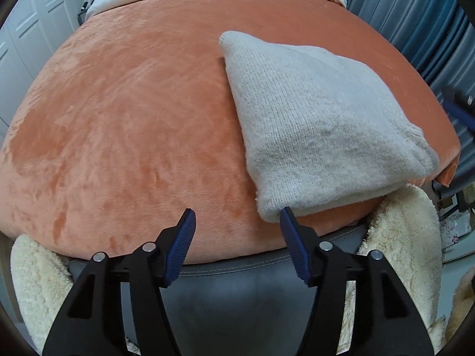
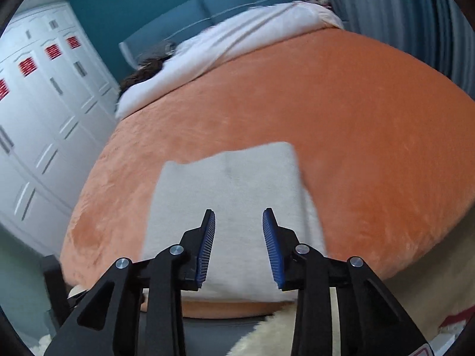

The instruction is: Fold small clothes

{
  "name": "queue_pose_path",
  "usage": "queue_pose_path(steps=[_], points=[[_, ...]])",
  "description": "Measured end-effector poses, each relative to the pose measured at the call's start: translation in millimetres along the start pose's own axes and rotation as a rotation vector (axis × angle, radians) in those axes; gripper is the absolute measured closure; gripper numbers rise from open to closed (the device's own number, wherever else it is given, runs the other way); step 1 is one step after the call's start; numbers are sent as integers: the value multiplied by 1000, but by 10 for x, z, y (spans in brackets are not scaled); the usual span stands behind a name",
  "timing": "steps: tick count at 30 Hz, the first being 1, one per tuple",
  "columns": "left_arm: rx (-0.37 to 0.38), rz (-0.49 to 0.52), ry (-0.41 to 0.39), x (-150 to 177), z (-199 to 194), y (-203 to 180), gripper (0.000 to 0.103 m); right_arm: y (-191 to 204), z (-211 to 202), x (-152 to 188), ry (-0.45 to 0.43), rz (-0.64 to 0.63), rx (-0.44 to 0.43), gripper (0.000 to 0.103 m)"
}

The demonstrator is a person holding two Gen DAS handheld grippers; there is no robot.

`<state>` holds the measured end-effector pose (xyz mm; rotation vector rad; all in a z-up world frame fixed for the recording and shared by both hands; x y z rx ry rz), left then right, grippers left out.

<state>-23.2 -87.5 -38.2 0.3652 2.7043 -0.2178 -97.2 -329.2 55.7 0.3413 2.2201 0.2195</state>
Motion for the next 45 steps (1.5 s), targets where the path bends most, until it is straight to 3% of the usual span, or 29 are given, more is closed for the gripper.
queue_pose_path(steps=[2, 4, 6, 8, 9, 13, 16, 18, 20, 24, 26, 28, 30, 33, 36, 40, 43, 45], points=[[-12, 4, -13, -41, -53, 9, 42, 387, 142, -83, 16, -80, -88, 81], [-30, 10, -25, -62, -81, 11, 32, 605, 370, -16, 61, -142, -104, 83], [-40, 18, -32, -69, -101, 10, 32, 729, 804, 191, 176, -196, -79, 85], [-53, 20, -30, -66, -108, 8, 32, 685, 1373, 585, 372, -203, -43, 86], [-54, 19, -27, -51, -106, 28, 32, 672, 1458, 673, 386, -179, -57, 86], [-55, 20, -17, -51, -84, 42, 31, 610, 1164, 446, 319, -78, -89, 89], [-49, 15, -3, -31, -29, 27, 31, 553, 934, 361, 267, -119, -30, 89], [-51, 19, 2, -9, -7, -12, 31, 419, 1063, 543, 330, -144, 17, 86], [-52, 27, 6, 10, 5, -43, 31, 247, 1237, 840, 414, -125, 21, 93], [-56, 29, 0, -20, -31, -29, 31, 149, 889, 668, 309, -10, -34, 93], [-29, 8, -17, -111, -81, -24, 29, 51, 651, 516, 238, 9, -9, 92], [-5, -13, -35, -233, -100, -42, 23, -100, 544, 452, 215, -11, 69, 92], [11, -22, -51, -348, -94, -105, 23, -320, 595, 512, 253, -19, 161, 92], [-2, 21, -60, -475, 48, -291, 22, -550, 866, 779, 355, -44, 192, 94], [-39, 50, -13, -502, 304, -408, 22, -479, 776, 703, 322, -48, 186, 94], [-49, 53, 17, -484, 454, -465, 22, -540, 568, 284, 204, 15, 123, 85], [-63, 66, 15, -479, 480, -510, 22, -694, 705, 48, 176, 54, 168, 65], [-72, 72, 14, -468, 485, -513, 21, -799, 863, -16, 183, 93, 177, 64]])
Point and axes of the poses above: each gripper's, at about its wrist camera, not at the fingertips, and z roughly the way its jaws point, y to its left, x to its underside, the point moved 4 cm from there along z, roughly the way its jaws point, and after that the axes turned 5 degrees about -z, right-handed, at the moved point
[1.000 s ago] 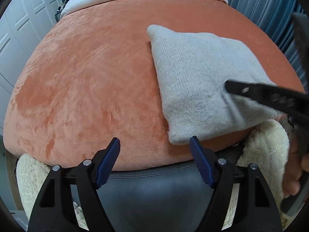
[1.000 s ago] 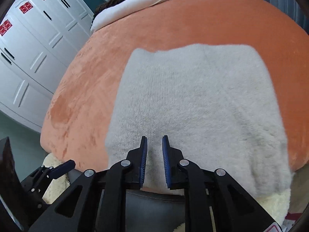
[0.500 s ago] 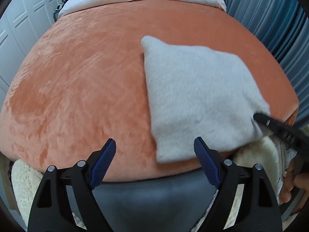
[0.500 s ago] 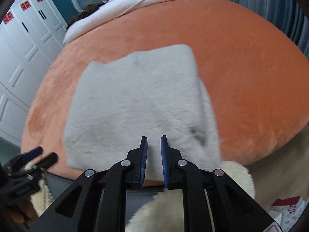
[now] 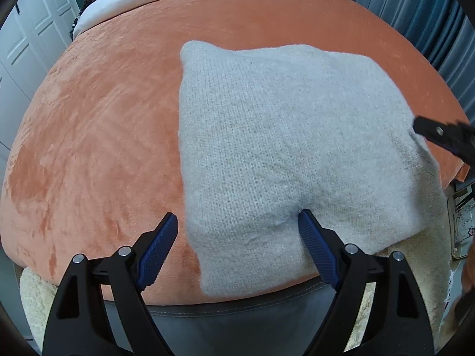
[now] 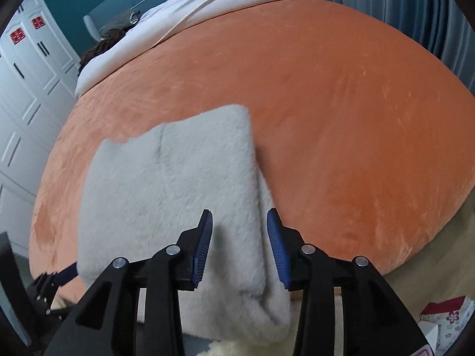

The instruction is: Fold small clothes

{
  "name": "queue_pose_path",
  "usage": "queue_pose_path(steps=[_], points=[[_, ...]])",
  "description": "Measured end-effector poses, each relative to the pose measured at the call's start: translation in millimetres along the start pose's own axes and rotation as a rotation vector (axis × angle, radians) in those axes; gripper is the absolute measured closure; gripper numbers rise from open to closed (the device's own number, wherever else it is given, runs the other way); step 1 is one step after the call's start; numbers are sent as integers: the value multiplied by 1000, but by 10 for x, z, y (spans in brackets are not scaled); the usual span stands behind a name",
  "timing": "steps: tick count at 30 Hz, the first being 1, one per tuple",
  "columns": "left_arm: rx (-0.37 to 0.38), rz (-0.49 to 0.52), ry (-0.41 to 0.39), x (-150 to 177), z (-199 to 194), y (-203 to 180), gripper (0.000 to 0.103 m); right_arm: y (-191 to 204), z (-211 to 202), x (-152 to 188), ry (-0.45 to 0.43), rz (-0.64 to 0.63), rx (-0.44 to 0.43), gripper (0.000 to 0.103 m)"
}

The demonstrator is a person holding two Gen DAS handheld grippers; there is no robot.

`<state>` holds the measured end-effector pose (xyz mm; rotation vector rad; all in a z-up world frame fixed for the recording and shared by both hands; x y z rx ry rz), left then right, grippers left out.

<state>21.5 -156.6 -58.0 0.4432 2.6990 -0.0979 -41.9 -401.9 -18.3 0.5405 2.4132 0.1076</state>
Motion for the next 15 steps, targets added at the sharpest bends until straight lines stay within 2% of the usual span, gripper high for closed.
queue_pose_path(steps=[2, 4, 6, 7, 9, 12, 14, 15], points=[[-6, 3, 3, 12, 7, -2, 21, -62, 220, -55, 44, 43, -38, 60], [-9, 4, 5, 21, 11, -11, 20, -37, 386, -98, 60, 33, -44, 57], [-15, 9, 9, 31, 6, -27, 20, 45, 355, -182, 40, -16, -31, 74], [-18, 13, 9, 36, 2, -32, 20, 113, 267, -236, 12, -34, -52, 93], [-21, 20, 6, 39, 1, -36, 20, 193, 7, -332, -72, -50, -109, 93], [-23, 18, 5, 47, 13, -38, 19, 187, -170, -435, -147, -48, -133, 94], [-27, 12, 11, 53, 34, -32, 18, 103, 83, -365, -88, -51, -74, 94], [-28, 11, 14, 60, 49, -30, 17, 29, 357, -270, -13, -61, -17, 94]])
Point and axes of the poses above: each gripper's, at about its wrist camera, not at the fingertips, and z roughly the way its jaws point, y to its left, x to its underside, the point moved 4 cm from there along z, roughly the way its jaws point, and after that the axes turned 5 degrees about -z, right-handed, at the moved point
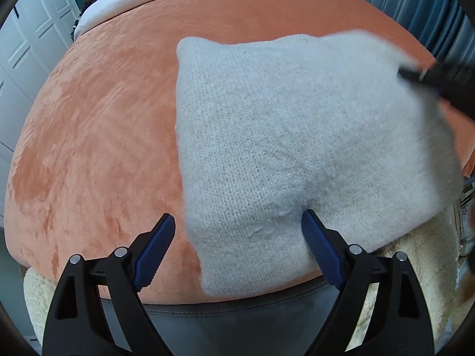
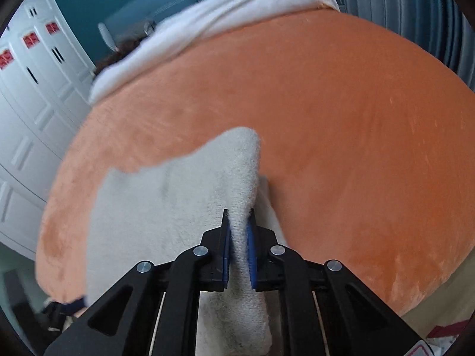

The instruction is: Fold small clothes

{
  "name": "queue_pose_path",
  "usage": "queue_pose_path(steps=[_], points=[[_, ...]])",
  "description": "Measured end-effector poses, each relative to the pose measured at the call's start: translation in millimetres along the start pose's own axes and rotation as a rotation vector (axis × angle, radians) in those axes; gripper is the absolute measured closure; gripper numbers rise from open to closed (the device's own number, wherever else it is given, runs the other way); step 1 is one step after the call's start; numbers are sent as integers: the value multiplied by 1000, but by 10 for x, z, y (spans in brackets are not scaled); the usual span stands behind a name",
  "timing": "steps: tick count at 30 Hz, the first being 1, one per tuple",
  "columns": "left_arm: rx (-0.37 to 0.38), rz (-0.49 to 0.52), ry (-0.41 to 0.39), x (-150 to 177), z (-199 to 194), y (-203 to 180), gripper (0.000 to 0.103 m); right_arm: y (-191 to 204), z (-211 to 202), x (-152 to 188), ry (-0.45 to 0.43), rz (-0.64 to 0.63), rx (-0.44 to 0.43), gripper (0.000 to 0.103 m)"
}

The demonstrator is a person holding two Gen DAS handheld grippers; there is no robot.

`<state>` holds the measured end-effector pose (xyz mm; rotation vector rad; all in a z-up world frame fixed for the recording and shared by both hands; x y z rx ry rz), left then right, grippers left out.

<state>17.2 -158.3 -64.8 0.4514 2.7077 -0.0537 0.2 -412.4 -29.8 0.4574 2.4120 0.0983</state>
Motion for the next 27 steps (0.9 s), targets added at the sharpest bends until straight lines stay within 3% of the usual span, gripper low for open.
queue_pose_path(steps=[1, 2, 6, 8, 10, 13, 16, 18, 19, 21, 24, 27], points=[[1, 2, 3, 6, 13, 0, 17, -53, 225, 99, 58, -6, 21, 93], [4, 5, 6, 9, 21, -9, 17, -73, 263, 144, 45, -4, 23, 92], [-14, 21, -3, 40, 3, -13, 17, -43, -189, 56, -41, 57, -16, 87], [3, 0, 0, 42, -28, 25, 17, 56, -463, 39, -100, 20, -1, 86], [24, -22, 6, 63, -75, 95, 17, 249, -695, 67, -128, -13, -53, 86], [25, -44, 4, 144, -169, 253, 17, 669, -742, 163, -87, -90, -167, 86], [11, -79, 15, 234, -212, 437, 18, 1103, -490, 337, -14, -182, -220, 86], [0, -108, 21, 286, -231, 553, 18, 1313, -37, 592, 135, -224, -212, 86], [-8, -117, 23, 299, -233, 591, 18, 1351, 174, 710, 166, -247, -178, 88], [-18, -123, 26, 308, -243, 644, 18, 1401, 162, 708, 121, -272, -159, 89], [-15, -139, 12, 307, -285, 697, 18, 1336, -212, 562, 75, -220, -184, 89], [13, -146, 12, 296, -290, 654, 18, 1135, -403, 611, 48, -210, -124, 87]])
Point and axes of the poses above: each gripper's, at about its wrist camera, not at the fingertips, and z roughly the way its jaws point, y to its left, x to its underside, the point moved 4 cm from there along z, roughly the way its jaws point, and after that the axes turned 5 degrees about -z, right-handed, at the moved point
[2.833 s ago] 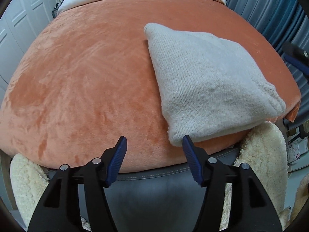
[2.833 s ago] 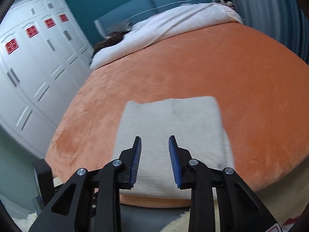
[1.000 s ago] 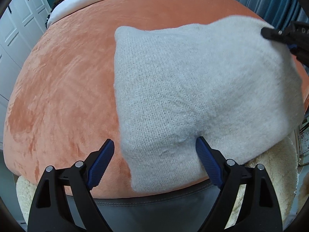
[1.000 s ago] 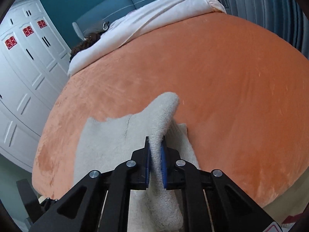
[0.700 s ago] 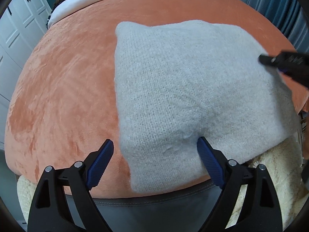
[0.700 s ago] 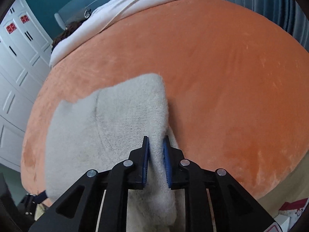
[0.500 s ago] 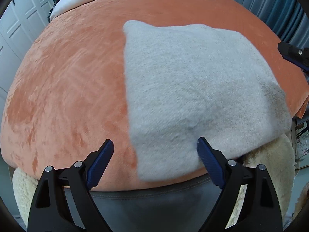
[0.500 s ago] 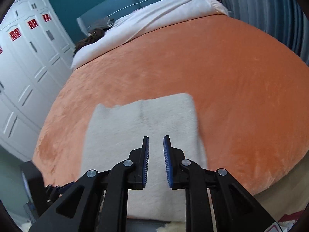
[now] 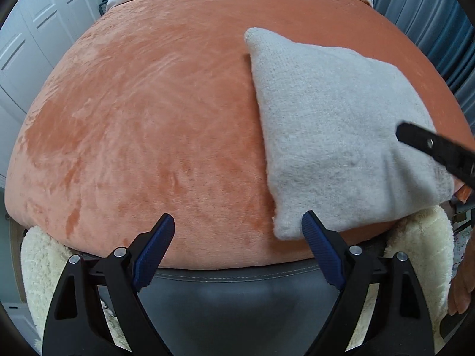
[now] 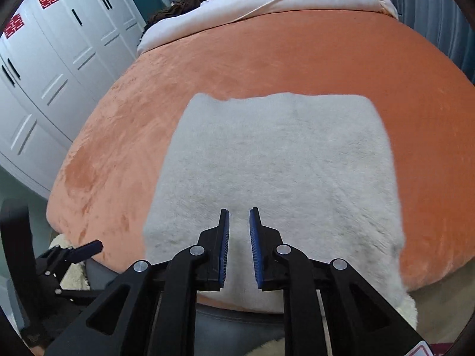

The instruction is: Fold small clothes

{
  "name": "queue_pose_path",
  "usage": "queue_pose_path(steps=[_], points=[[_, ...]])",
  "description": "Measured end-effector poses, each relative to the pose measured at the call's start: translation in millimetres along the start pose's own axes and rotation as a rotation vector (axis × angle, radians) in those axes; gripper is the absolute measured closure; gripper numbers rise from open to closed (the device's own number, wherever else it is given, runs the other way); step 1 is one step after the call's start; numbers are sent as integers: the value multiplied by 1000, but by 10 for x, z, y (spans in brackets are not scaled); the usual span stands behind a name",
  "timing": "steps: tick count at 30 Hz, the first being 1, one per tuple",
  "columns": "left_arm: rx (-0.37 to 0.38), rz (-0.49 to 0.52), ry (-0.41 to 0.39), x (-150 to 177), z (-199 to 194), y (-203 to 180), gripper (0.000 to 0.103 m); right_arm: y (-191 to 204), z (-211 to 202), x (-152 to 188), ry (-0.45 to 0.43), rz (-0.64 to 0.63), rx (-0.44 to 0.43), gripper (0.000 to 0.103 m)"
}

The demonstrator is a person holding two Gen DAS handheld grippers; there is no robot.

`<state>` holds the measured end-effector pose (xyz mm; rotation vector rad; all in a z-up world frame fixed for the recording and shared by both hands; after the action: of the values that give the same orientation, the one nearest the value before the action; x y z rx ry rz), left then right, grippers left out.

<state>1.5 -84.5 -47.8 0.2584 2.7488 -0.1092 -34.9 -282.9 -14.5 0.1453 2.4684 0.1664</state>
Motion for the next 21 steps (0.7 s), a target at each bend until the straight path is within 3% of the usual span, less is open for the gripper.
queue_pose_path(steps=[3, 6, 9, 12, 14, 18, 21], points=[[21, 30, -1, 10, -3, -139, 18, -238, 360, 307, 128, 25, 63, 94], [28, 82, 0, 37, -17, -299, 18, -272, 148, 351, 54, 89, 17, 93], [31, 111, -2, 70, -42, -396, 17, -318, -90, 353, -19, 80, 96, 87], [27, 129, 0, 95, -23, -455, 17, -553, 107, 535, 77, 113, 160, 86], [32, 127, 7, 106, -10, -484, 17, -652, 296, 663, 123, 130, 144, 91], [25, 139, 7, 112, -21, -506, 17, -673, 74, 592, 48, 183, 97, 88], [29, 142, 8, 105, -19, -533, 17, -843, -179, 524, -26, 244, 57, 79]])
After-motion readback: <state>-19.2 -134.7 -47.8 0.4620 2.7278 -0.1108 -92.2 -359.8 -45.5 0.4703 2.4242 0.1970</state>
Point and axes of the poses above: each gripper's, at about its wrist camera, not at the fingertips, and z roughly the way its jaws point, y to its left, x to its underside, the point moved 4 cm from there along z, roughly the way its jaws point, and after that the axes turned 5 degrees about -z, right-handed, at the moved point
